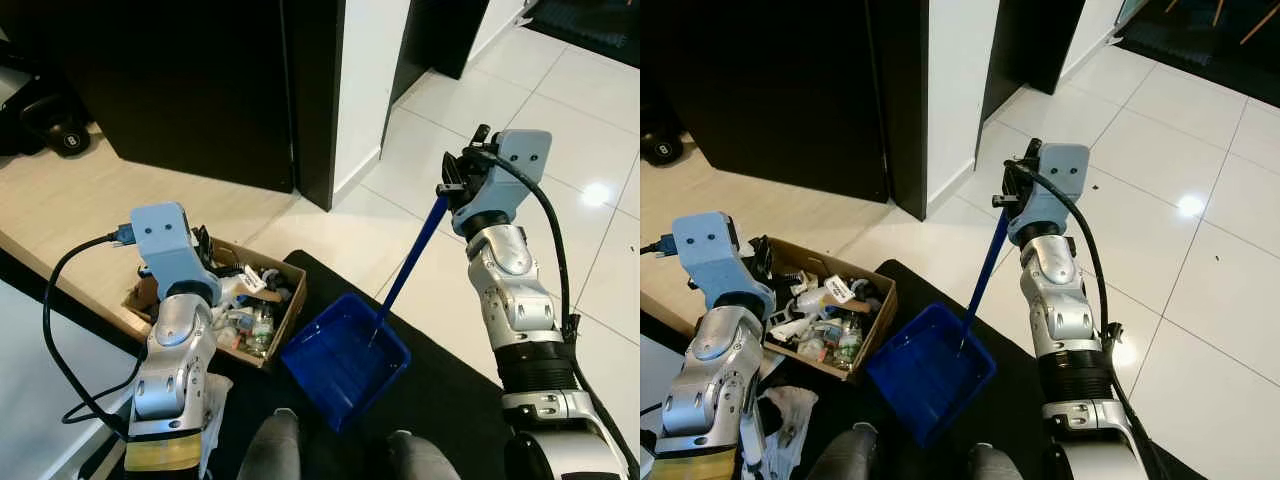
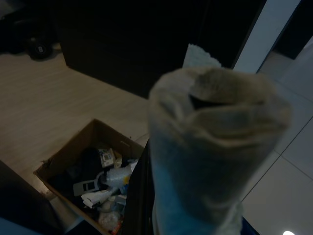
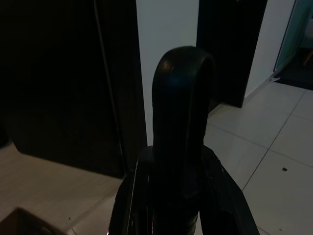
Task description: Sweep floor
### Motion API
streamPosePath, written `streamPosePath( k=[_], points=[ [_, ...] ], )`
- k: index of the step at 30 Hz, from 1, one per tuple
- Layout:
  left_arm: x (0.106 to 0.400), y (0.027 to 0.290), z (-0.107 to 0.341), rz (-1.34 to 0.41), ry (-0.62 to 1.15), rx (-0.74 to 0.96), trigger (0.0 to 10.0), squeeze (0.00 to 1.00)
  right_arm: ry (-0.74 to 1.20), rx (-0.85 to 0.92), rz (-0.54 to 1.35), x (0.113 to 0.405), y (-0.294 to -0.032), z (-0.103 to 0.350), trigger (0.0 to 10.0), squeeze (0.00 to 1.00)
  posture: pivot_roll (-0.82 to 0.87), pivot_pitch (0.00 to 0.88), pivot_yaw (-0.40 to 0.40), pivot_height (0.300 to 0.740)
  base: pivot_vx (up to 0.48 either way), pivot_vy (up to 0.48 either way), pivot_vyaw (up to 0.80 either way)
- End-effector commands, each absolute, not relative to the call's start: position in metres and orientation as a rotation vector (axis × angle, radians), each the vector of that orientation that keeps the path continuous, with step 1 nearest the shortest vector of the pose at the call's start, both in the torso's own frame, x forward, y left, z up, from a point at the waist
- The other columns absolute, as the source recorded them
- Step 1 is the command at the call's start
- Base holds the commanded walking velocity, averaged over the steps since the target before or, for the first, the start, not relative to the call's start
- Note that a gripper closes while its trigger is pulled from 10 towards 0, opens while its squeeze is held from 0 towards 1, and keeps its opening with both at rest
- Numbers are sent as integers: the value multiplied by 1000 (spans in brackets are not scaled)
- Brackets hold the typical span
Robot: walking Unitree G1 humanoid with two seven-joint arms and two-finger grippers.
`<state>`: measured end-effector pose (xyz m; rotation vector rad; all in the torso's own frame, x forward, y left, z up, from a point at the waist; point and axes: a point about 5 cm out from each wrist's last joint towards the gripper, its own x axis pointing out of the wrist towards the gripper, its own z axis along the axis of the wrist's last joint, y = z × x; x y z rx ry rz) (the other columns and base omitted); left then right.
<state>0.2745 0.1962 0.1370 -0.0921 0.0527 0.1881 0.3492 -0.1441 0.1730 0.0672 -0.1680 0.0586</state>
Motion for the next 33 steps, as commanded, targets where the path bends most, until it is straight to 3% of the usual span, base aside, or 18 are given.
streamPosePath(
  k=[1, 15, 29, 33],
  points=[
    [275, 194, 135, 183, 50, -77, 10000, 0, -146, 46, 38, 347, -145, 160, 10000, 0, 85, 120, -25, 740, 0, 0, 0],
    [278, 190, 133, 164, 57, -73, 10000, 0, 1, -32, -39, 357, -147, 116, 10000, 0, 98, 140, -19, 740, 0, 0, 0],
    [268, 193, 132, 172, 74, -60, 10000, 0, -8, -73, -6, 367, -131, 115, 10000, 0, 139, 193, -19, 740, 0, 0, 0],
    [264, 192, 131, 171, 79, -58, 10000, 0, 62, -122, 27, 360, -125, 94, 10000, 0, 149, 212, -23, 740, 0, 0, 0]
  ],
)
